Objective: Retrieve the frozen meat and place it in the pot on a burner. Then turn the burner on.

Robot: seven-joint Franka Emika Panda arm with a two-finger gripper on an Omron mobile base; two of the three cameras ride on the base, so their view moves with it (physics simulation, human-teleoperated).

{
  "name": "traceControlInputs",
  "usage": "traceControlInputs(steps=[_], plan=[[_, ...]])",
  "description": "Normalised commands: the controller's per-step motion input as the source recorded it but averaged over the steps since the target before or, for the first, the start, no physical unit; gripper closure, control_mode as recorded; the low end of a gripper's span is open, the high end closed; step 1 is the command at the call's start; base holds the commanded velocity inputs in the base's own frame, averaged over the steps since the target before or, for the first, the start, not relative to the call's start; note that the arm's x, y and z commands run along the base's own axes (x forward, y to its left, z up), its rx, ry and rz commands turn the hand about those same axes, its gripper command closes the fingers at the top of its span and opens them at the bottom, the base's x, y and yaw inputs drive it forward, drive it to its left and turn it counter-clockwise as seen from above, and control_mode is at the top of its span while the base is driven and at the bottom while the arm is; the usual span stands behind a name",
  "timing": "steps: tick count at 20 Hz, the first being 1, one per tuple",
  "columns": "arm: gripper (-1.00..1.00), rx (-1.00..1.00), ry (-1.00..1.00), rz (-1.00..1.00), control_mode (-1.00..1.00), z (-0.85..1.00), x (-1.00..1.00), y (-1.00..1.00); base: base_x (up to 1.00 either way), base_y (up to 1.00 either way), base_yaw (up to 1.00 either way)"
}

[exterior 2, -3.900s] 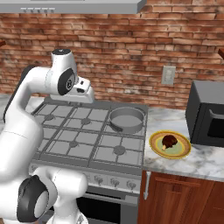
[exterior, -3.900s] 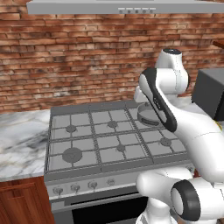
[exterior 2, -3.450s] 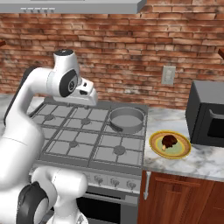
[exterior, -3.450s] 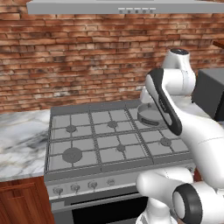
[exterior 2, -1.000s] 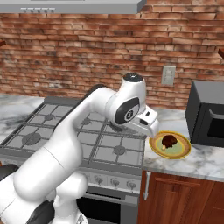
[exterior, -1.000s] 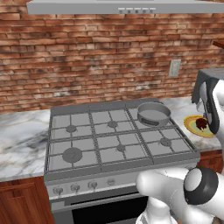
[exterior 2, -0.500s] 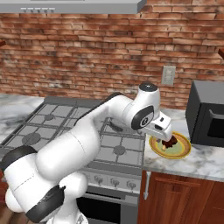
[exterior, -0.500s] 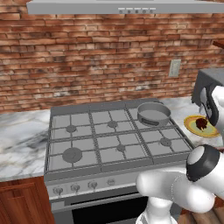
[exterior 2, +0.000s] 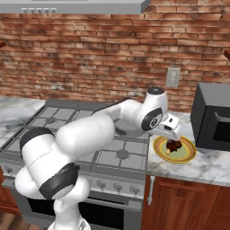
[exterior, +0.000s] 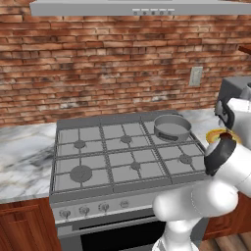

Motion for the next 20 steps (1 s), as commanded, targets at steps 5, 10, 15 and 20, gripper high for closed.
traceControlInputs(steps=[5,10,15,20], plan=[[-1.0,-0.03,0.0,0.0,-1.0,-0.38,0.5,-0.28,0.0,0.0,0.0],[-1.0,0.0,-0.01,0.0,-1.0,-0.2,0.45,-0.28,0.0,0.0,0.0],[-1.0,0.0,0.0,0.0,-1.0,0.0,0.31,-0.15,0.0,0.0,0.0],[-1.0,0.0,0.0,0.0,-1.0,-0.05,0.25,-0.19,0.0,0.0,0.0]])
